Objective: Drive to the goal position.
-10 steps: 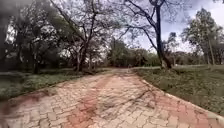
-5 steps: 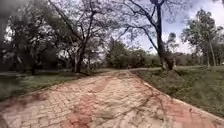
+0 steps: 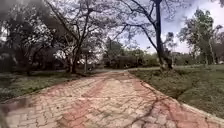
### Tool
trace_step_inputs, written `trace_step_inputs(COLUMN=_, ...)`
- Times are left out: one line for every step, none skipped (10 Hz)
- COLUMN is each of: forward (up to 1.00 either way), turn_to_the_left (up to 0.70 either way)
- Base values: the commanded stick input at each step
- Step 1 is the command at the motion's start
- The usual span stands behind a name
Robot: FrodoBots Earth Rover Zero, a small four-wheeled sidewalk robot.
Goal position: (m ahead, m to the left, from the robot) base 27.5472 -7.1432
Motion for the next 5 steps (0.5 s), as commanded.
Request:
trace_step_inputs(forward=0.70, turn_to_the_left=-0.34)
trace_step_inputs(forward=0.70, turn_to_the_left=0.00)
trace_step_inputs(forward=0.70, turn_to_the_left=0.00)
trace_step_inputs(forward=0.70, turn_to_the_left=0.00)
trace_step_inputs(forward=0.70, turn_to_the_left=0.00)
